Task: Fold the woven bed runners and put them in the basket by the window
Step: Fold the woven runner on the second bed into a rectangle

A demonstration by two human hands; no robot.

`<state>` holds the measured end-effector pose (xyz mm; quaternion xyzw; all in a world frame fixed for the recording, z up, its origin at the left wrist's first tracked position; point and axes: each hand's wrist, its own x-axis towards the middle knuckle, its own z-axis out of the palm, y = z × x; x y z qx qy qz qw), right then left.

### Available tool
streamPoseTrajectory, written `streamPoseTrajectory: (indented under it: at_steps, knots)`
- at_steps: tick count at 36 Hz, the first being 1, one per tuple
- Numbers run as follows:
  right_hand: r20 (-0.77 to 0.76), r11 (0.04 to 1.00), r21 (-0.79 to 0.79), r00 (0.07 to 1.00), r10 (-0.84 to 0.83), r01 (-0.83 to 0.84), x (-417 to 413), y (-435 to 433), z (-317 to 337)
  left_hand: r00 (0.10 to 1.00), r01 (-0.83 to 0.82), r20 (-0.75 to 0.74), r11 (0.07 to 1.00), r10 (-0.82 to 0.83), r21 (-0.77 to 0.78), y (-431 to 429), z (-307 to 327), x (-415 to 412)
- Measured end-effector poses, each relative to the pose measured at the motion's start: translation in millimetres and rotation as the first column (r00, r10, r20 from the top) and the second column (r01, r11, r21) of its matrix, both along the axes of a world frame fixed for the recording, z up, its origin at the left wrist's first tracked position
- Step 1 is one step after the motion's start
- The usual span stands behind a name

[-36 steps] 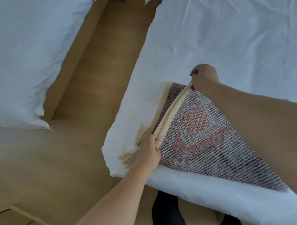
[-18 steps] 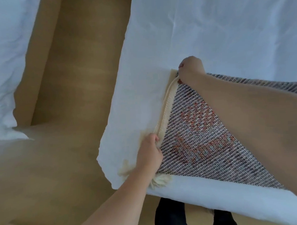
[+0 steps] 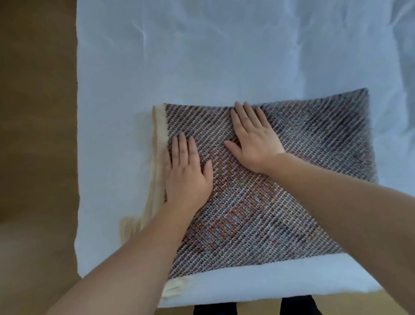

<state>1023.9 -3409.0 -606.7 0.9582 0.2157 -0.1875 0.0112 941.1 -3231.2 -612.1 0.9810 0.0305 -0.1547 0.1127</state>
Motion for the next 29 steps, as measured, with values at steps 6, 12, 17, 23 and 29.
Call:
streamPoseTrajectory:
  at_steps: [6,12,17,23,29]
  knots:
    - [0.014,0.987,-0.062,0.989,-0.148,0.149,13.7,-102.2,-3.2,0.999,0.019,-0.033,0.997,-0.017,0.071,-45.4,-5.7,22.5]
    - [0.052,0.942,-0.124,0.95,-0.309,0.313,16.8,-193.1,-4.0,0.998,0.064,-0.01,0.993,-0.064,0.104,-95.4,-5.8,34.6]
    - [0.034,0.936,-0.071,0.939,-0.343,0.345,13.5,-214.6,-3.0,0.992,0.122,0.006,0.989,-0.123,0.083,-142.0,-3.4,39.2]
    - [-0.004,0.936,0.007,0.936,-0.352,0.352,-30.3,-214.0,-5.5,0.988,0.156,-0.009,0.985,-0.155,0.075,-179.9,-2.7,20.1]
    - [-0.03,0.939,0.074,0.941,-0.336,0.337,-119.9,-222.6,-9.5,0.981,0.193,-0.028,0.98,-0.191,0.055,-204.2,-3.6,-27.8]
